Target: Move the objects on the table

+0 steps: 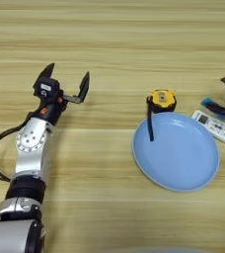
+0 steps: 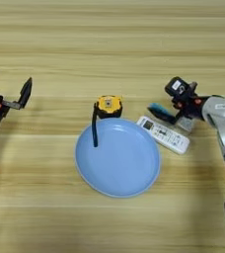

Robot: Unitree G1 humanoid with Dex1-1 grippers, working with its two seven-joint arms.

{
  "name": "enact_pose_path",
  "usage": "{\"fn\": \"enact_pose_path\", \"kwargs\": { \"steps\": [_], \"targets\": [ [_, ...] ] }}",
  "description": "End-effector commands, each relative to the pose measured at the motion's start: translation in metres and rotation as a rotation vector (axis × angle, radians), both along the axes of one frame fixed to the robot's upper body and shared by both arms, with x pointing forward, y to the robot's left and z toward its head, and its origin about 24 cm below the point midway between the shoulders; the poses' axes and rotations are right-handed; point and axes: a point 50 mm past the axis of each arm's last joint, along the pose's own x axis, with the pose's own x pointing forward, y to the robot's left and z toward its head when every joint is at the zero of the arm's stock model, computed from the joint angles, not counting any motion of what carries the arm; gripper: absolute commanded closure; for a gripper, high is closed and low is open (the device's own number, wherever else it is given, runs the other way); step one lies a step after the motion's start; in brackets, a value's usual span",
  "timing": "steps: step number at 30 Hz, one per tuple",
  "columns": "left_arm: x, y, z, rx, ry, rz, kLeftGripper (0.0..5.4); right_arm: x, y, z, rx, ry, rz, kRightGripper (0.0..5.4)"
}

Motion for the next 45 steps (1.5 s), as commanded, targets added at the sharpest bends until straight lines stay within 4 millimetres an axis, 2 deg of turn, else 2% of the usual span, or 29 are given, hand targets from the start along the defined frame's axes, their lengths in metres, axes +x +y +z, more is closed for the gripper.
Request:
{"fn": "enact_pose_path", "kwargs": {
  "steps": [1, 9, 21, 28, 36, 45],
  "targets": [
    [0.002, 0.000, 0.001, 0.010, -0.006, -0.005, 0.00, -0.002, 0.006, 0.009, 0.038, -0.047, 0.025, 0.04],
    [0.001, 0.000, 0.001, 0.010, -0.006, -0.004, 0.00, -0.015, 0.001, 0.008, 0.056, -0.025, 0.067, 0.04],
    [0.002, 0.000, 0.001, 0.009, -0.007, -0.007, 0.00, -0.060, -0.012, 0.002, 0.149, 0.004, 0.122, 0.04],
    [0.002, 0.001, 0.002, 0.011, -0.009, -0.006, 0.00, -0.085, -0.019, -0.013, 0.148, 0.090, 0.153, 0.04],
    [0.003, 0.002, 0.002, 0.012, -0.009, -0.007, 0.00, -0.094, -0.029, -0.024, 0.125, 0.146, 0.129, 0.04],
    [0.003, 0.003, 0.002, 0.011, -0.007, -0.006, 0.00, -0.101, -0.043, -0.026, 0.158, 0.186, 0.115, 0.04]
  ]
}}
